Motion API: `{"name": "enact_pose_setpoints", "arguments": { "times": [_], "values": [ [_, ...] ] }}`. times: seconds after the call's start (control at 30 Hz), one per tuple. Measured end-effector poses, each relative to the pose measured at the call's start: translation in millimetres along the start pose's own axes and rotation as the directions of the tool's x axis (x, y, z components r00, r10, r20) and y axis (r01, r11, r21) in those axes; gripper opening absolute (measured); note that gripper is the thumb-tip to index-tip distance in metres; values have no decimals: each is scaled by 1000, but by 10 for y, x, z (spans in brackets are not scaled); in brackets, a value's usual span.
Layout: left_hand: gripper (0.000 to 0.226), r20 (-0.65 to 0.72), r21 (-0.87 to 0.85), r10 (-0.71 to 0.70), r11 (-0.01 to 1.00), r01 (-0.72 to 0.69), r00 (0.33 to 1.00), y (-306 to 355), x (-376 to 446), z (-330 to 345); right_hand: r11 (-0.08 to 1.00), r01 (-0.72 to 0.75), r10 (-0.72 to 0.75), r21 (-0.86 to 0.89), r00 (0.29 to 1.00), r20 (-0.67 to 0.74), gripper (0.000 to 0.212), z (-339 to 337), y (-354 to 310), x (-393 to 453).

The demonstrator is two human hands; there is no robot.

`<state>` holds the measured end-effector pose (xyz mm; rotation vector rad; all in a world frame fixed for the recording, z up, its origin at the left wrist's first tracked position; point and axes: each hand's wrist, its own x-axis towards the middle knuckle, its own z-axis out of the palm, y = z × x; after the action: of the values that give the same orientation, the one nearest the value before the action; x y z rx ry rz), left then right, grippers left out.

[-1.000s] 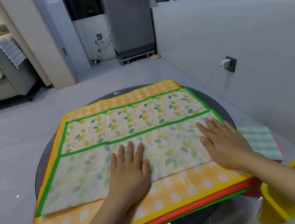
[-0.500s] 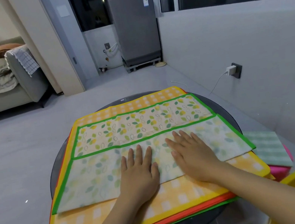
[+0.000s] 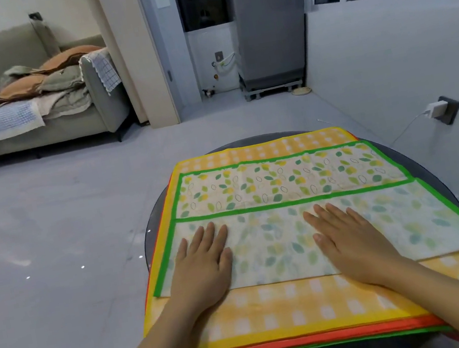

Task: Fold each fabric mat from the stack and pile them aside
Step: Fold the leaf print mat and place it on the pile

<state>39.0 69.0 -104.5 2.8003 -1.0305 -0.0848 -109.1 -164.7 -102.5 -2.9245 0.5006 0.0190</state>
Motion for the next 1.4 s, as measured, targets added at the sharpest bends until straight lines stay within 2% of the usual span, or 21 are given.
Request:
{"name": "enact_pose_setpoints", "arguments": {
  "times": [0.13,0.23,0.4,0.53,0.67,0.87,1.07,1.17,1.23,1.3,1.4],
  "values": [
    [59,-12,4,-15,1000,15,1000,-235,-73,-33,1000,-3,3,-7,1000,-10,51,7,-1,1],
    [52,-1,3,-18,1000,18,1000,-226,-63,-39,1000,-7,7,-2,1000,-8,51,7,-24,6],
    [52,17,-51,-30,998,31,999,-109,-87,-134,1000,-16,16,16,1000,-1,51,-50,-54,-16],
    [51,-33,-111,31,993,-35,999,161,29,-270,999,-29,30,24,999,-42,53,-186,-82,55],
    [48,-70,-180,107,977,-118,992,438,346,-413,996,-56,63,62,991,-116,53,-346,-1,355],
    [43,-48,-261,60,963,-71,997,713,1118,-436,994,-97,102,42,987,-128,50,-482,186,1004],
    [41,-115,-207,-28,978,4,993,692,1864,-241,992,-104,117,71,969,-218,37,-405,414,1592],
    [44,-125,-154,-14,988,-6,992,588,2132,-143,986,-117,144,115,956,-254,32,-364,484,1857],
    [45,-118,-173,-19,985,-2,993,522,2266,-91,985,-127,153,120,958,-241,36,-336,516,2006],
    [42,-167,-194,-39,981,7,985,478,2354,-55,983,-160,177,94,960,-218,38,-328,552,2125],
    [32,-289,-206,-42,978,-19,957,472,2395,-36,977,-188,208,105,948,-239,30,-340,594,2206]
  ]
}}
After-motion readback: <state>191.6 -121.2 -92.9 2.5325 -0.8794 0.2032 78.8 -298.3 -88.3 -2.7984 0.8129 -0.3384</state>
